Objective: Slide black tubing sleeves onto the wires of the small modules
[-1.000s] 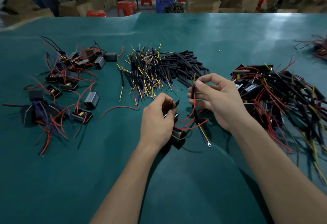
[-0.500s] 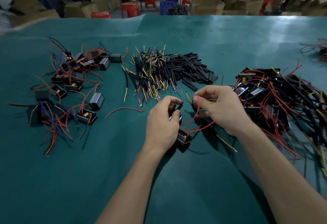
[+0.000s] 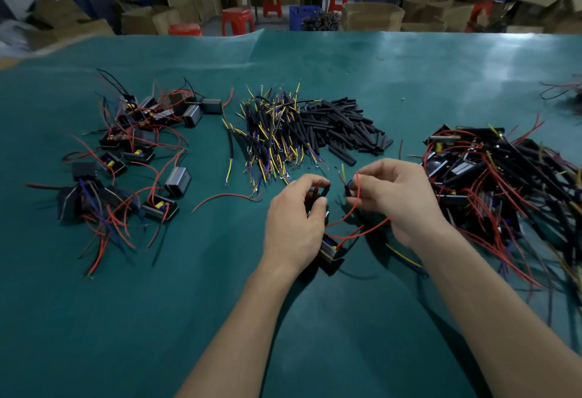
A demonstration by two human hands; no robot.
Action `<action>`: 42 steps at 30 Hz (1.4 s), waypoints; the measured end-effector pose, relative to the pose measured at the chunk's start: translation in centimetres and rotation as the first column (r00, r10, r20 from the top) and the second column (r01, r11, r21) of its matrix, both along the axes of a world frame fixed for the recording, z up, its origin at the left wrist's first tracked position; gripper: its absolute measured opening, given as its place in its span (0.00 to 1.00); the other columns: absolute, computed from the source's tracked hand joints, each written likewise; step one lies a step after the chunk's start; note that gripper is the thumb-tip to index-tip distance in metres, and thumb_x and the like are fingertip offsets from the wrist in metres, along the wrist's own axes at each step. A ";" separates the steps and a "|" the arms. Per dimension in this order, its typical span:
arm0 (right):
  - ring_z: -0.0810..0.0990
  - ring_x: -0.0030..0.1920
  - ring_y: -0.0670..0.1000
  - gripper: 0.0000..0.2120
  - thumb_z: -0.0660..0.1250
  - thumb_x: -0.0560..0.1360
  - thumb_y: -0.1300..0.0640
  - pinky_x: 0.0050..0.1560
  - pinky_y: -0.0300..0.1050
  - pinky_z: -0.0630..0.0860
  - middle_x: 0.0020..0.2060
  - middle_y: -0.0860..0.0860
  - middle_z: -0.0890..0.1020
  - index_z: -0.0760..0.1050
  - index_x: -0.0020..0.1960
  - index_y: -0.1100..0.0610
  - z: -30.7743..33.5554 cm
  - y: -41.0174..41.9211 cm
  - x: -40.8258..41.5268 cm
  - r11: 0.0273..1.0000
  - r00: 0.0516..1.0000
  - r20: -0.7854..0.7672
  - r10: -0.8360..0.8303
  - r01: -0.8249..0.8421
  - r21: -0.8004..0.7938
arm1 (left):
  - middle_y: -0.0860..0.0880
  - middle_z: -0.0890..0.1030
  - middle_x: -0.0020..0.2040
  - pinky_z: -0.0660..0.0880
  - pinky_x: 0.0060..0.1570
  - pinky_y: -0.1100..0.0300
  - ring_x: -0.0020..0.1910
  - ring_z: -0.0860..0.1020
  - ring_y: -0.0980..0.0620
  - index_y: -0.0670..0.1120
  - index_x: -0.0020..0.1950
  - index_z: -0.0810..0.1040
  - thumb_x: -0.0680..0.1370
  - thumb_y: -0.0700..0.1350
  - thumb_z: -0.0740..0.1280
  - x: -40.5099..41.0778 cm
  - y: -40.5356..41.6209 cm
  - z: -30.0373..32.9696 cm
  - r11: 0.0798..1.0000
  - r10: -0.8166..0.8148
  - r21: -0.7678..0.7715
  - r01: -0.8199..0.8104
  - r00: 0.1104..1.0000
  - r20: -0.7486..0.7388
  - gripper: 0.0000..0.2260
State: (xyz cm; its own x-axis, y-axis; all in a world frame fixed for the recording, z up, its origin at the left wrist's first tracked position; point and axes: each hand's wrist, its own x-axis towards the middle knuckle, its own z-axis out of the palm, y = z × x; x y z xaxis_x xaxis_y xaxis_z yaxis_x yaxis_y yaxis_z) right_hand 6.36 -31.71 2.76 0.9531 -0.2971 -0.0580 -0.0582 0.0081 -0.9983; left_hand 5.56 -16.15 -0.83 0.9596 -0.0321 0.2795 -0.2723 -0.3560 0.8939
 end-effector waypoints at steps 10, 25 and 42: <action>0.83 0.30 0.49 0.07 0.69 0.76 0.72 0.32 0.42 0.81 0.26 0.51 0.81 0.78 0.40 0.64 -0.4 0.9 0.0 1.000 1.000 0.008 0.019 -0.019 -0.020 | 0.53 0.84 0.44 0.79 0.53 0.48 0.46 0.82 0.49 0.51 0.52 0.81 0.78 0.40 0.69 0.0 0.0 0.1 1.000 0.008 0.005 -0.008 1.000 0.018 0.07; 0.81 0.29 0.48 0.12 0.63 0.75 0.72 0.28 0.42 0.78 0.29 0.52 0.82 0.76 0.38 0.59 0.1 1.3 -0.3 0.998 0.996 0.082 -0.046 0.043 0.037 | 0.55 0.84 0.43 0.80 0.50 0.46 0.46 0.83 0.48 0.53 0.51 0.79 0.75 0.47 0.64 0.0 -0.2 0.1 0.999 0.002 0.037 -0.001 1.000 -0.014 0.07; 0.83 0.33 0.46 0.19 0.61 0.76 0.75 0.33 0.44 0.82 0.37 0.57 0.81 0.85 0.43 0.56 -0.1 0.7 -0.2 0.993 0.992 0.085 0.090 -0.083 -0.080 | 0.53 0.84 0.46 0.79 0.51 0.47 0.49 0.82 0.46 0.51 0.51 0.79 0.77 0.45 0.65 0.1 0.0 0.1 0.998 -0.007 0.064 0.007 1.000 -0.009 0.05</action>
